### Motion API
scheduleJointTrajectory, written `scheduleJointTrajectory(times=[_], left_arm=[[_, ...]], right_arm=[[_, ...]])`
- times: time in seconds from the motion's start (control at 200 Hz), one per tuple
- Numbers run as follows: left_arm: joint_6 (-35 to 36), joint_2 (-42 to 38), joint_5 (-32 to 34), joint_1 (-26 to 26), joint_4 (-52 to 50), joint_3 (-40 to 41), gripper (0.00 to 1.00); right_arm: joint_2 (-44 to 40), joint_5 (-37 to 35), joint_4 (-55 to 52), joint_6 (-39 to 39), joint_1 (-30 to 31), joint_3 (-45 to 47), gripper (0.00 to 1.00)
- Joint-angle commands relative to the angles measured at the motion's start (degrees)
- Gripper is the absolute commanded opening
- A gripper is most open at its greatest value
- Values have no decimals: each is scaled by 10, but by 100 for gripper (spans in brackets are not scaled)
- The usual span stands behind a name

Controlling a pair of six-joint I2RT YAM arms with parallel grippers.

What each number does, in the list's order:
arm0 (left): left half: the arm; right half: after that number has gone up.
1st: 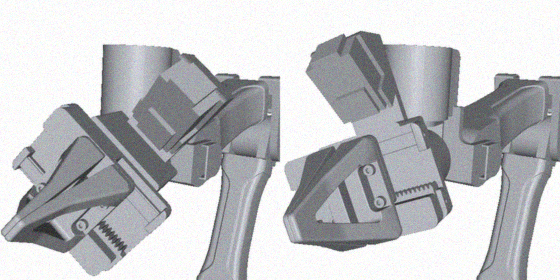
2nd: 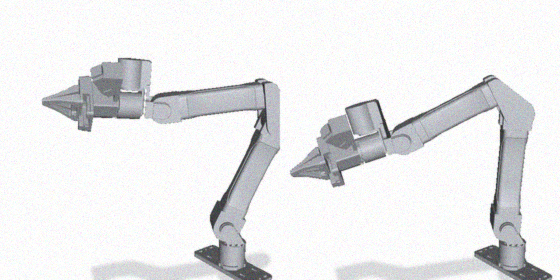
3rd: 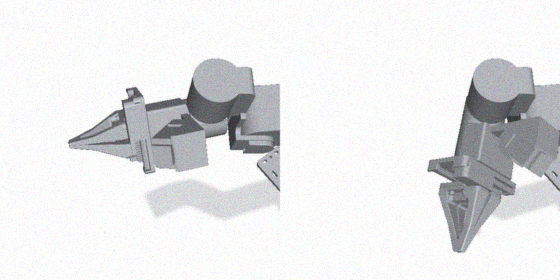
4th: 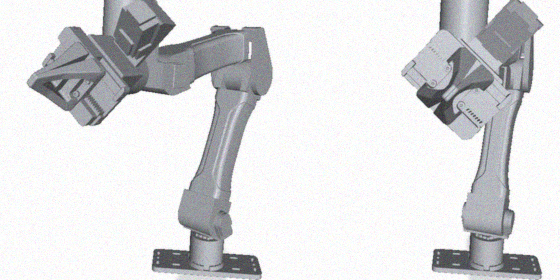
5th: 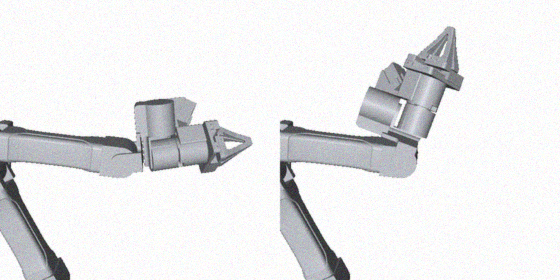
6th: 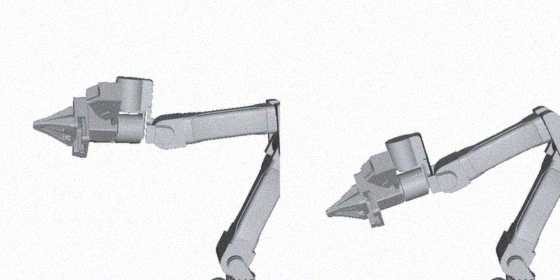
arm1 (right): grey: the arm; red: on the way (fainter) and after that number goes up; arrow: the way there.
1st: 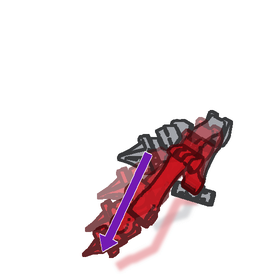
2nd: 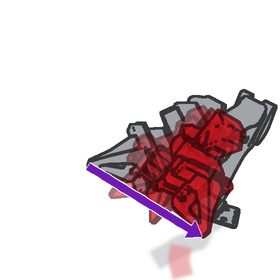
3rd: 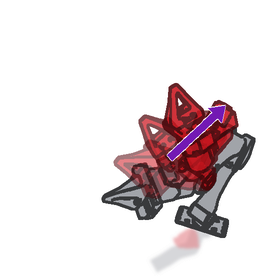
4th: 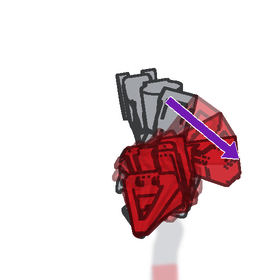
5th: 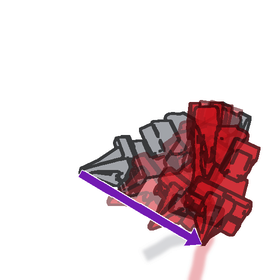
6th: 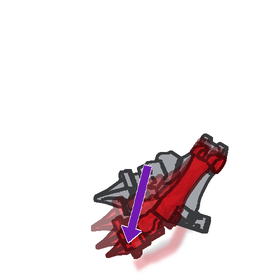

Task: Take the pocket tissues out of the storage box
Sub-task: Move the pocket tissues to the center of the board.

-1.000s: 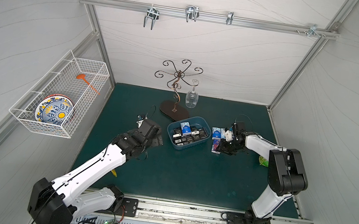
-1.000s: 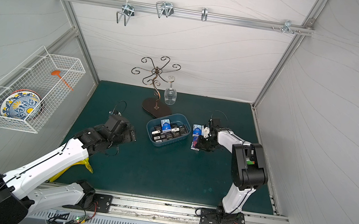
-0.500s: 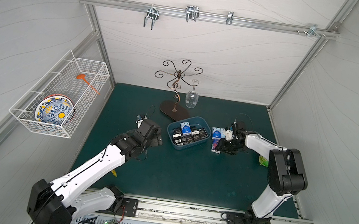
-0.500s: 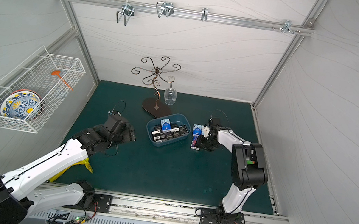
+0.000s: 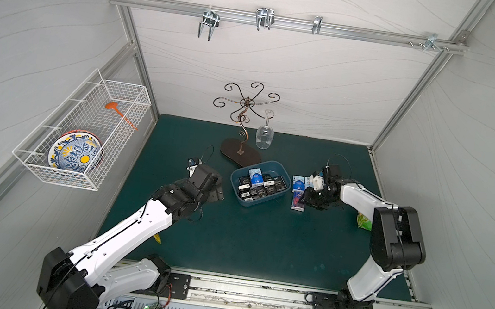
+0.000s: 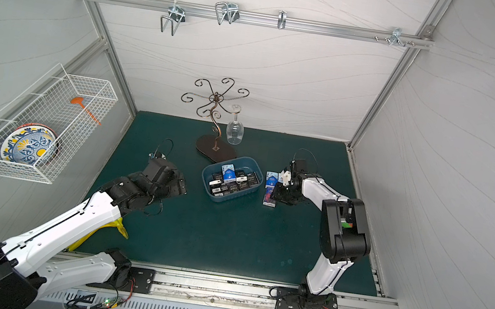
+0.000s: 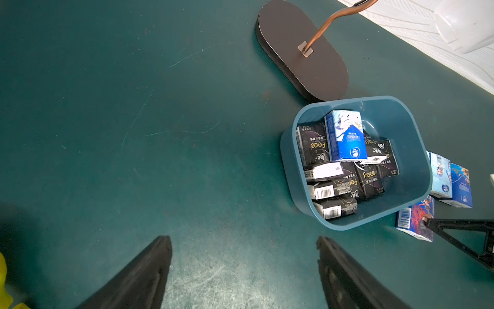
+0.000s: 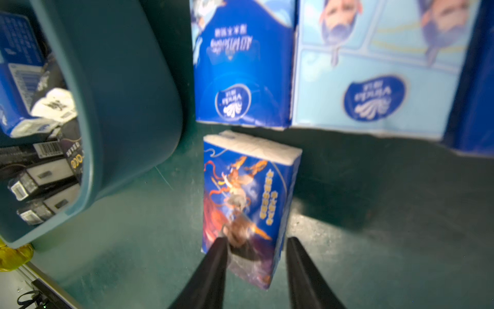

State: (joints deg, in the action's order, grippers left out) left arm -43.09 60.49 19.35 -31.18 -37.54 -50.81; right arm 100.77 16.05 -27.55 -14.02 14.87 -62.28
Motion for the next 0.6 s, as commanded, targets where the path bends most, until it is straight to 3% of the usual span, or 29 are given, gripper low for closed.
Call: scheduleJointTrajectory(times=[0.0,0.315,0.59], left_arm=[[2,-7,12,-1,-1,-24,89],[2,-5,13,0,-1,-23,89],[2,-4,14,0,-1,-20,89]], right_arm=[[19,8,3,3,-4,-9,34],[39,-8,-12,36,-4,-30,29],[47,-23,-21,37,-3,-42,31]])
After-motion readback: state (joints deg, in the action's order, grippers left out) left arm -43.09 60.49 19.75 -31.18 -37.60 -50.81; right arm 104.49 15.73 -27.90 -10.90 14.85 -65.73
